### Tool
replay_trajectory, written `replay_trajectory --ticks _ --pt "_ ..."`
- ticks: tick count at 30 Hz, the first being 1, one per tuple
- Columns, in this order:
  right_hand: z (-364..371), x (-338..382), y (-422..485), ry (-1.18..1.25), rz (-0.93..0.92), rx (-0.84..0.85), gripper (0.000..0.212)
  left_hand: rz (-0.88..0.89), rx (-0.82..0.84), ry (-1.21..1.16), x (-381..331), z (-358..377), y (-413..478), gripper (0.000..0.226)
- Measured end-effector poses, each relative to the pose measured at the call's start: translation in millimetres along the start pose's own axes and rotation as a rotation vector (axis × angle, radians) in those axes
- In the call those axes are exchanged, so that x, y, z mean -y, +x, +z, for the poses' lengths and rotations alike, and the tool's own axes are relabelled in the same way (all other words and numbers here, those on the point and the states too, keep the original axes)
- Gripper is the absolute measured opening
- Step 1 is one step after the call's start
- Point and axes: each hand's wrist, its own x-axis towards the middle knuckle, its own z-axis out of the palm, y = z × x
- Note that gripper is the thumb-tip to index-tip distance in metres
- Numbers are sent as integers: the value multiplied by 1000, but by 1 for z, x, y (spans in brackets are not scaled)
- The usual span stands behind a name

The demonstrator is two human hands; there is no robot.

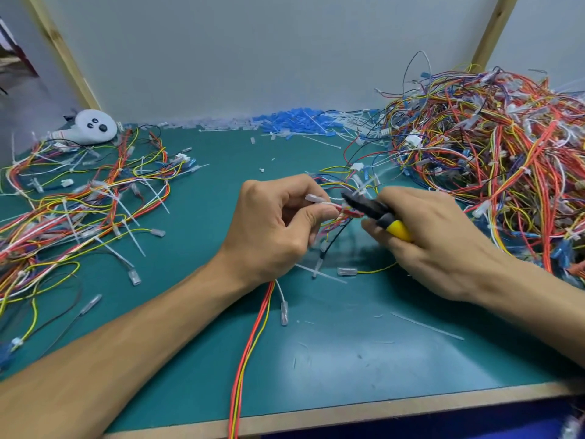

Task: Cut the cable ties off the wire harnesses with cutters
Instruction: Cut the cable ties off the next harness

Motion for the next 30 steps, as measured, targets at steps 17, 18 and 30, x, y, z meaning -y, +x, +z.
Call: replay_trajectory --ticks 17,18,30 --pt "-5 9 0 -274 20 20 18 -17 12 -15 2 -1 1 16" --pt "-6 9 0 -249 33 20 20 -19 21 -25 2 -1 1 16" --pt "-5 9 -1 -210 1 -40 20 -7 66 -10 0 -2 1 14"
